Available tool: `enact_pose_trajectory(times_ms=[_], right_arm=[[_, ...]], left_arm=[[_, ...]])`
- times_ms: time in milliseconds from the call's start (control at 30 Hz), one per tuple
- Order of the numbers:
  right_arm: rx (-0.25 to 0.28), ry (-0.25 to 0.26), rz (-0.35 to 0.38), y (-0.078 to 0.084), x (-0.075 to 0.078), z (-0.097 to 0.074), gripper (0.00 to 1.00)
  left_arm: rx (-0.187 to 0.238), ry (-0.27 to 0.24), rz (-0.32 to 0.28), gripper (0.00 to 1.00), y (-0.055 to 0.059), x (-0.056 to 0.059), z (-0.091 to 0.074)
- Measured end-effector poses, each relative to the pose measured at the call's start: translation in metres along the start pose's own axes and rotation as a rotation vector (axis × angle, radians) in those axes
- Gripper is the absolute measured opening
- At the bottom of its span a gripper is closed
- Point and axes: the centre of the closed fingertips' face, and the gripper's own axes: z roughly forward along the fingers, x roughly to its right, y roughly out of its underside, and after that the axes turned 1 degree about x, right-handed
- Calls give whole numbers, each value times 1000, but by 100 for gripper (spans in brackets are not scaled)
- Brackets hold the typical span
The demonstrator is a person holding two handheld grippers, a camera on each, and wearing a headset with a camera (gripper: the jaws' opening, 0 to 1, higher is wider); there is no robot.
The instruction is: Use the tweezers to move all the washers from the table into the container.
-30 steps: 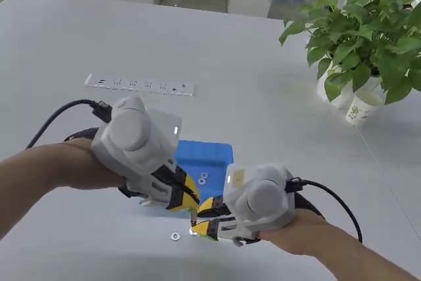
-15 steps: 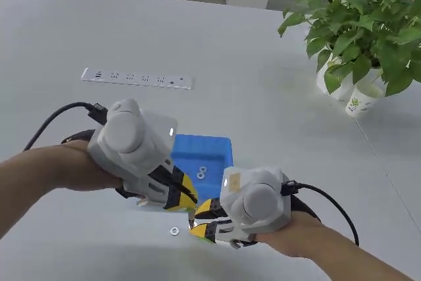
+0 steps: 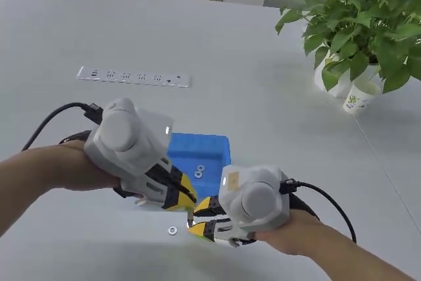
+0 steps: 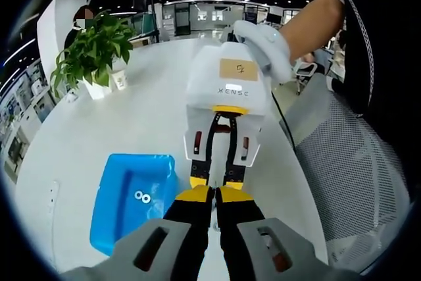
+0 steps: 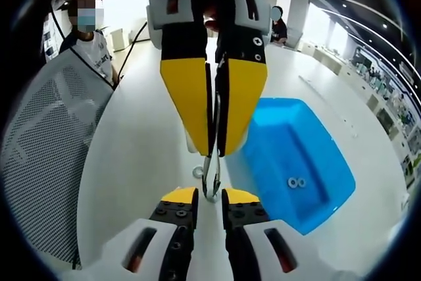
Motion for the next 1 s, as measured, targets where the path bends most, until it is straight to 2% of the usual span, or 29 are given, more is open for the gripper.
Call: enact_pose_trajectory(times_ms=[200,400,733,1000], right_arm=[[4,-9,-11,-2,-1,4,17],[34,-16,31,-10,3,8,13],[51,-18,92,-6,3,5,11],[50,-19,96,-6,2,4,11]], left_arm=[[-4,2,-11,6,3,-1,-3],[-5,3,-27,6,2,-5,-1],[0,11,-25,6,-2,-4,6],[-4,11,-11,6,-4,-2,8]])
